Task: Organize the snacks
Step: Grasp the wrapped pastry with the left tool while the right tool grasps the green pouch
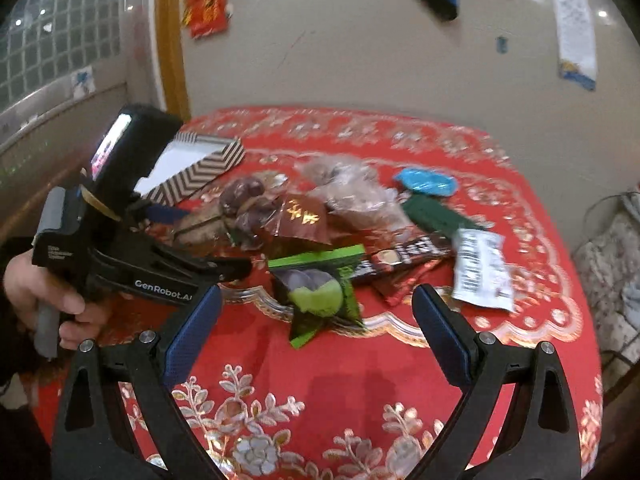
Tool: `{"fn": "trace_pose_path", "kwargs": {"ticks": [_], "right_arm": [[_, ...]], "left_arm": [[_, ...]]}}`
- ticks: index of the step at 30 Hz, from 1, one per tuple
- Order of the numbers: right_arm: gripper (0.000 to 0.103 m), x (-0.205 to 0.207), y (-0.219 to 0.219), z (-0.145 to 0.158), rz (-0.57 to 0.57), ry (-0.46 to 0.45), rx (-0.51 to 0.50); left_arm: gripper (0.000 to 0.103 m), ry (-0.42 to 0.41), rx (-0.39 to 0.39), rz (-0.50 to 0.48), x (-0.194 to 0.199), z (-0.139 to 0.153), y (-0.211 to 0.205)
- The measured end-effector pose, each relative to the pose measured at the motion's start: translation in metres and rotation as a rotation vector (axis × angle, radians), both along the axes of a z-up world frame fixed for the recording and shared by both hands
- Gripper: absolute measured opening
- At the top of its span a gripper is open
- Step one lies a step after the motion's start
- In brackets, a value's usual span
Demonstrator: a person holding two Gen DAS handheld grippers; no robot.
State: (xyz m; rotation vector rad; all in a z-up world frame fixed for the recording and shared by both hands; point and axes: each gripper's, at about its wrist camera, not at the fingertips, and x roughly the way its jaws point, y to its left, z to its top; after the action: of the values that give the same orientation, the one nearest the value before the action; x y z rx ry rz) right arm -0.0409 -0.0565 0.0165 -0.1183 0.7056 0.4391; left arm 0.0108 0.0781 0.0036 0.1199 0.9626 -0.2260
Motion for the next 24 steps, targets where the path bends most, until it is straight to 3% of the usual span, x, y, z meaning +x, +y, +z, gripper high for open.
{"fn": "trace_pose_path", "kwargs": {"ticks": [5,7,9,11,14,16,20,24], "right_arm": [[0.092,0.025,-0.007,-0.012,-0.016,0.084,0.056],[0.077,0.031,-0.01,-0.015,0.002,0.118,0.087],[0.069,0.038,-0.008,-0.02,0.0,0.152,0.077],[0.06,0.043,-0.003,-0.024,0.018,0.18,0.066],[0.056,0.045,0.002,-0.025,0.02,0.185,0.045],[0.046,0.047,0.001,-0.026,0.016,0.186,0.054],[0.04,0.042,-0.007,-0.022,-0.001,0.165,0.069],[0.04,0.037,-0.007,-0.017,-0.018,0.121,0.057]], "left_arm": [[0.103,-0.002,0.007,-0.002,0.0,0.001,0.001],[0.101,-0.003,0.006,-0.012,0.0,0.001,0.001],[0.095,-0.004,0.004,-0.028,0.001,0.003,0.0],[0.083,-0.011,0.002,-0.045,0.0,0.005,-0.002],[0.075,-0.015,0.0,-0.066,-0.001,0.007,-0.004],[0.065,-0.021,-0.003,-0.075,-0.002,0.009,-0.004],[0.062,-0.016,-0.014,-0.086,-0.001,0.01,-0.001],[0.062,0.002,-0.093,-0.074,0.002,0.014,0.011]]}}
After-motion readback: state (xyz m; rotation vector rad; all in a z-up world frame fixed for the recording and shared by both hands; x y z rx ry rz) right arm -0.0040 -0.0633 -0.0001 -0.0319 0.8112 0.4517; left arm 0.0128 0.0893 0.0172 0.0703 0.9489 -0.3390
